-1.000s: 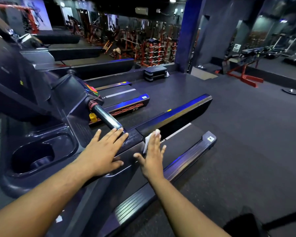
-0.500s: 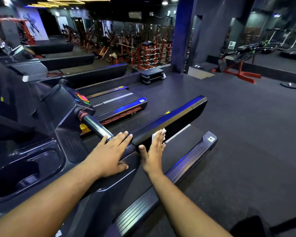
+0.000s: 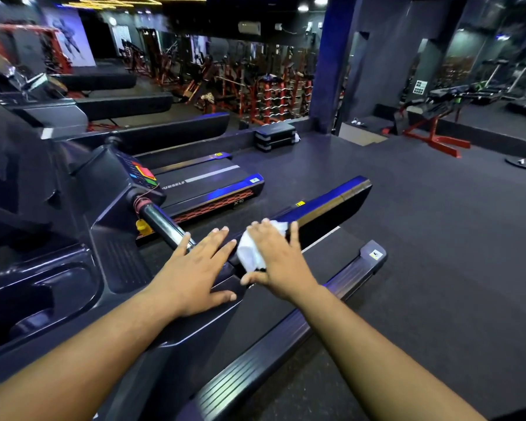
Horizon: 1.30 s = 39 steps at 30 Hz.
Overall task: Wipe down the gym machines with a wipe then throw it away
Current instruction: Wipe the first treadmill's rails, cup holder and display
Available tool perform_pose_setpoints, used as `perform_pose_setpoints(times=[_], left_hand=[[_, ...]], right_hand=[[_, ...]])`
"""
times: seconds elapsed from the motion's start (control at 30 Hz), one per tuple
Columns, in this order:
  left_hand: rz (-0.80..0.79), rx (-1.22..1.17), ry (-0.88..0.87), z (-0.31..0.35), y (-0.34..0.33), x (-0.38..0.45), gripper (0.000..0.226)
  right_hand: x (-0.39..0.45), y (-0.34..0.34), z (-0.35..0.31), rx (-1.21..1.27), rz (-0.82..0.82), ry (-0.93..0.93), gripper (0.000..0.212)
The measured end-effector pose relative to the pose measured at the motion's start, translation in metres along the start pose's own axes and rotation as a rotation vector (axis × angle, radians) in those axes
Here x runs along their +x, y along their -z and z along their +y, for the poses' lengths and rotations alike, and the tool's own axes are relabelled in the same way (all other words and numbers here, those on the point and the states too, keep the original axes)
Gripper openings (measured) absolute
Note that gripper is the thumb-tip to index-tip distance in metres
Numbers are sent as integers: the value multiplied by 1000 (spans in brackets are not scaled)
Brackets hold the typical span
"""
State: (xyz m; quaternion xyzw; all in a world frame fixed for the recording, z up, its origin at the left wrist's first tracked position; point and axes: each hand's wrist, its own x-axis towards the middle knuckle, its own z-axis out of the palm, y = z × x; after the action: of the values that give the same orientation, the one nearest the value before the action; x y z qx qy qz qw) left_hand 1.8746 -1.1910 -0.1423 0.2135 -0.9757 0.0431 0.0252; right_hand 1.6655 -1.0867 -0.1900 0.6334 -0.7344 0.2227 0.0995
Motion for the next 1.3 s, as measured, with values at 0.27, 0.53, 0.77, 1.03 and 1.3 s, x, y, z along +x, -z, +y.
perform_pose_setpoints(times=[0.27, 0.53, 0.77, 1.03, 1.3], left_hand=[[-45, 5, -1, 22, 5, 40, 111], [-81, -10, -5, 43, -3, 76, 113], [-51, 30, -12, 44, -6, 77, 109], [-28, 36, -16, 42, -8, 74, 112], [-35, 25, -58, 39, -8, 73, 116]], right_hand=[[16, 27, 81, 22, 18, -228, 63], [3, 19, 76, 103, -14, 117, 57], [15, 17, 128, 96, 119, -287, 60], [-26, -54, 53, 310, 312, -155, 57], [-6, -75, 20, 733, 564, -526, 58]])
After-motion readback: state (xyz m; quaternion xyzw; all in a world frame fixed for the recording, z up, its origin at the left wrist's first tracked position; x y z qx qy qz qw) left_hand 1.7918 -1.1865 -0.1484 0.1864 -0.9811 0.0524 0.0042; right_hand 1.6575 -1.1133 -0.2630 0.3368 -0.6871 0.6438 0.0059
